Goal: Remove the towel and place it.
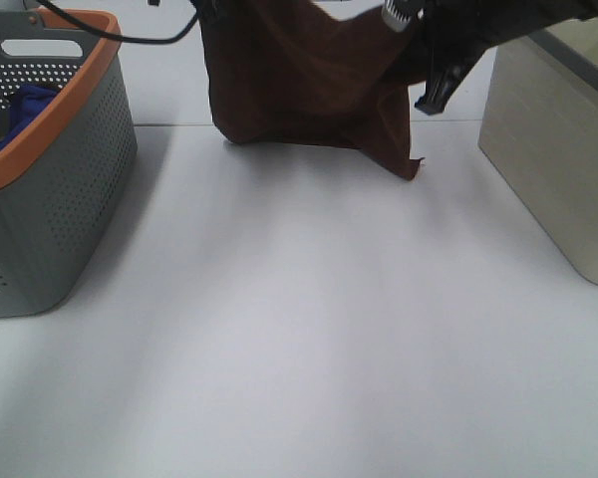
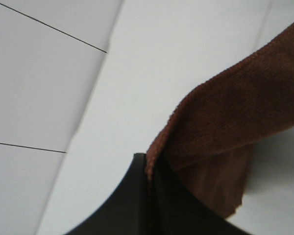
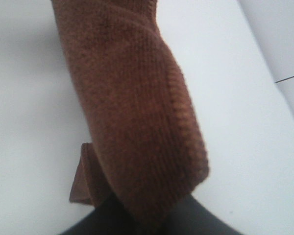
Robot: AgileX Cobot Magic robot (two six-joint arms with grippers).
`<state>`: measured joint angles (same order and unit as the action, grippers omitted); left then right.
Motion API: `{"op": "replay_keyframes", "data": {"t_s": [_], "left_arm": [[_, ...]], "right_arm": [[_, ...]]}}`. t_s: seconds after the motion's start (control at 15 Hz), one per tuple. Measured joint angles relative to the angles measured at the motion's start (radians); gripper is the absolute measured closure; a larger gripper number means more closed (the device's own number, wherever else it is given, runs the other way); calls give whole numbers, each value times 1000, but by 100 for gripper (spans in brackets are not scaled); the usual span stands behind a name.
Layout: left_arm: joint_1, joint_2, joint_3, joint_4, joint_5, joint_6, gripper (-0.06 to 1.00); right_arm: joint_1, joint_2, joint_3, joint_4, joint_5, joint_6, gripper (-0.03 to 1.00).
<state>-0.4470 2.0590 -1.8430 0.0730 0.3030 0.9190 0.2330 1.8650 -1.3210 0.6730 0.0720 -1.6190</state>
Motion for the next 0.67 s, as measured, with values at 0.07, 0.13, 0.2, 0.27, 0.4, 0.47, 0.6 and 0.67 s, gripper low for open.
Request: {"op": "replay_keyframes", "data": {"t_s": [0.07,0.13,0.2,0.27,0.4,0.47,0.6,0.67], "left_arm": [[-4,15,4,-7,89,-5,94],[-5,23,12,-25,185,-7,94],[-5,23,22,-55,272,-10,94],[-5,23,25,-73,363,-11,94],[-5,23,25,-106,494,-11,94],[-5,24,25,-124,579,-11,94],[-5,36,25,-167,704,-11,94],[-5,54,25,-188,760,-11,94]], "right_arm": [[0,4,37,-1,23,1,97],[0,5,79,-1,52,4,97],[0,7,119,-1,94,4,97],[0,8,159,-3,165,4,97],[0,8,196,-8,279,26,97],[0,8,208,-10,353,58,97],[0,8,212,-61,486,141,97],[0,8,212,-103,547,191,97]]}}
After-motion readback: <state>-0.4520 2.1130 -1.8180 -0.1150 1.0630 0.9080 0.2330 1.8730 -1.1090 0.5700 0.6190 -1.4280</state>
